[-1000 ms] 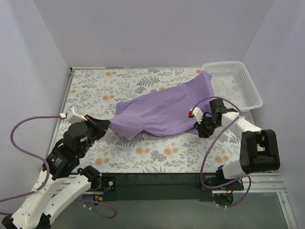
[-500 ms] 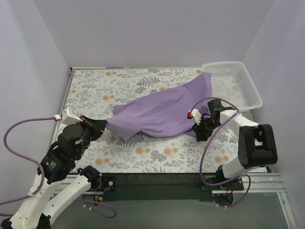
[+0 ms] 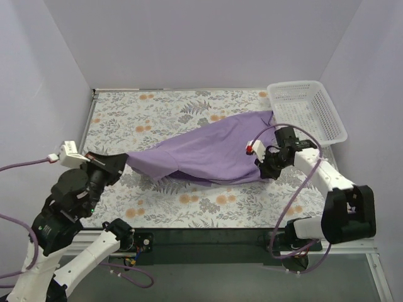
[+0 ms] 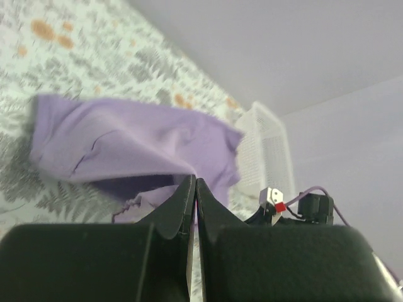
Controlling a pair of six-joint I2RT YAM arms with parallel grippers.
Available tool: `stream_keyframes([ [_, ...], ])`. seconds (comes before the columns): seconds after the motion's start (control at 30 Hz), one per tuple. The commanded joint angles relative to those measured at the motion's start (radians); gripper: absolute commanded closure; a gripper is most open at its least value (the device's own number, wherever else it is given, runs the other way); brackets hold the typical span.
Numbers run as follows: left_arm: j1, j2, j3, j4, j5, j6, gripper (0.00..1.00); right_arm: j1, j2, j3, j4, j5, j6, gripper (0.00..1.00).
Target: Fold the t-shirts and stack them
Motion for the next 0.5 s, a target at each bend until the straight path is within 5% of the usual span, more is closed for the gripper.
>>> stream_keyframes([
  [0.0, 0.003, 0.013, 0.189, 0.023, -0.104, 0.052, 1.00, 0.002, -0.177, 0.249, -0.139, -0.074, -0.052, 0.99],
  [0.2, 0.001, 0.085, 0.429, 0.082, -0.149, 0.134, 1.00, 0.001, -0.269, 0.634, -0.235, -0.081, -0.024, 0.99],
  [0.47, 0.001, 0.131, 0.665, 0.157, -0.218, 0.233, 1.00, -0.045, -0.314, 0.932, -0.230, -0.070, 0.017, 0.99],
])
